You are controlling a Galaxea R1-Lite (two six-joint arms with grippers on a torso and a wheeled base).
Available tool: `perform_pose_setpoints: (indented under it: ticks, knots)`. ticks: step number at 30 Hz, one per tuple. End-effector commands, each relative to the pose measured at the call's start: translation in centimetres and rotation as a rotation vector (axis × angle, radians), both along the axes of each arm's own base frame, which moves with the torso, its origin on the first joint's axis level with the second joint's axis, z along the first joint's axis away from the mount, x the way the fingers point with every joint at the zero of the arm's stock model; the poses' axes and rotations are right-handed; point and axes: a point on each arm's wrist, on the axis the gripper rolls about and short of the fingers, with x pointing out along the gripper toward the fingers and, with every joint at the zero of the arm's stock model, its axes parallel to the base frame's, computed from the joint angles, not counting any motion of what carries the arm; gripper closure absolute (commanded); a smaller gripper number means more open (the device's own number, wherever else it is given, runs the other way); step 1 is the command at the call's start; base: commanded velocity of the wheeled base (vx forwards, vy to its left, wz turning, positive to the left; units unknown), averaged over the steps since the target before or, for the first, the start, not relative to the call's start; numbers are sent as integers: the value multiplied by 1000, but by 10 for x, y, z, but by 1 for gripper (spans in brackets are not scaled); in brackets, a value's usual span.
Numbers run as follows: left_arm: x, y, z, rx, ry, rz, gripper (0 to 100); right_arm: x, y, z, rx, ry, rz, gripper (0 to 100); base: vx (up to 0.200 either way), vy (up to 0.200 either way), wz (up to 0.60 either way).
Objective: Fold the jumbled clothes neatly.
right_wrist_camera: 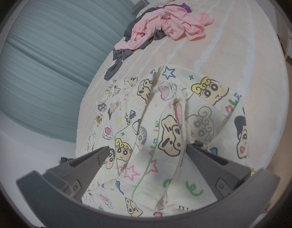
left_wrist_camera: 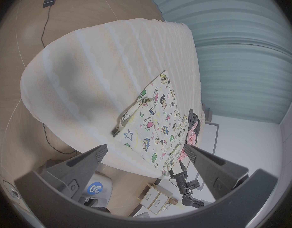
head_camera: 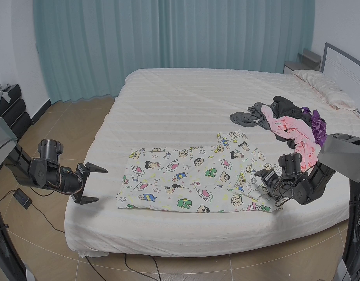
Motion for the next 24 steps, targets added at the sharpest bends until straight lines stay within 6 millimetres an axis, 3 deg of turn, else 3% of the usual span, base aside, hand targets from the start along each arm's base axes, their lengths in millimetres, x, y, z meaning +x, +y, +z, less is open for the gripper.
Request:
perform_pose_setpoints:
  ticks: [1, 12, 18, 22, 24]
  knots:
    - [0, 0, 0, 0, 0, 1, 0, 1, 0, -9, -12, 17, 4, 100, 0, 0, 0]
    - [0, 0, 0, 1, 0, 3, 0, -2, -2, 3, -22, 2, -1, 100, 0, 0, 0]
    - [0, 0, 0, 0, 1, 3, 0, -7, -1, 18, -17, -24, 3, 100, 0, 0, 0]
    - [0, 0, 0, 0, 1, 3, 0, -18, 0, 46, -9, -72, 10, 100, 0, 0, 0]
    - [0, 0, 0, 0, 1, 3, 0, -18, 0, 46, -9, -72, 10, 100, 0, 0, 0]
